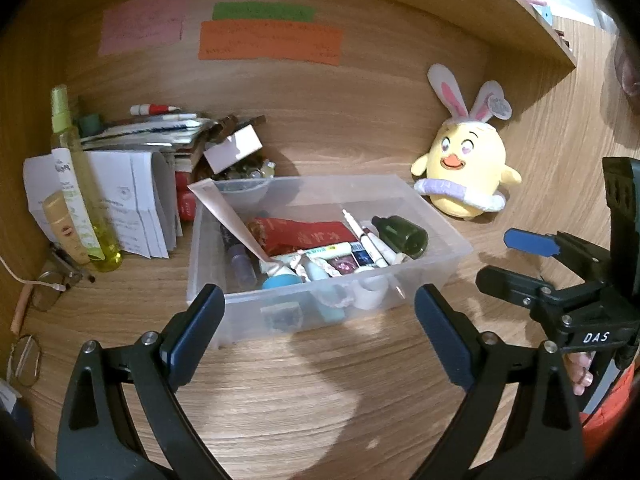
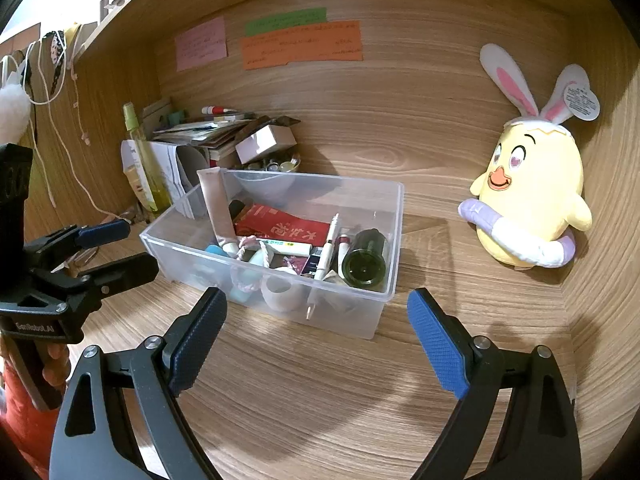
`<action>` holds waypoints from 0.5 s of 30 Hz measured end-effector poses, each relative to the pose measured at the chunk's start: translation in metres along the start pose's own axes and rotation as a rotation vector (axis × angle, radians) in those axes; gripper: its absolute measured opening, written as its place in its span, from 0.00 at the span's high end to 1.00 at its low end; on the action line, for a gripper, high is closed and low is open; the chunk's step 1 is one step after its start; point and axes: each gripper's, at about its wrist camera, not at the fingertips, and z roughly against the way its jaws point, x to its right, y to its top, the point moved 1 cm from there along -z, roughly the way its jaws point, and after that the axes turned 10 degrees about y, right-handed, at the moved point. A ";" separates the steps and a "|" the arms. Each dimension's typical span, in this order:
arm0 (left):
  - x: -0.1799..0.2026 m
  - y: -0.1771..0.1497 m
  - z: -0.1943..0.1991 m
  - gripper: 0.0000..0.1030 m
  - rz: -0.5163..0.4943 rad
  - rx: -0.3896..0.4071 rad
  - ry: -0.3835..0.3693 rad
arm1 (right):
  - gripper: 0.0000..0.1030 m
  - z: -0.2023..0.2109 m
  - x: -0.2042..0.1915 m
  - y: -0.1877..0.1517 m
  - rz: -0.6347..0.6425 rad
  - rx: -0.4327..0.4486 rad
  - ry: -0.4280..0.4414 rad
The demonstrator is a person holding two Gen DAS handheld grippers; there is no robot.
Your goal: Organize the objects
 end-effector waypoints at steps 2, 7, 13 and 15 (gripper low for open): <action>0.001 0.000 -0.001 0.06 0.002 -0.010 -0.012 | 0.12 0.000 0.001 0.000 -0.003 -0.001 0.001; 0.004 0.000 0.000 0.06 -0.003 -0.012 -0.032 | 0.12 -0.001 0.002 0.000 -0.003 -0.003 0.003; 0.009 0.001 0.002 0.05 -0.028 -0.003 -0.038 | 0.12 -0.003 0.003 0.000 -0.005 -0.007 0.004; 0.009 0.001 0.003 0.05 -0.032 0.002 -0.036 | 0.12 -0.003 0.003 0.000 -0.005 -0.008 0.004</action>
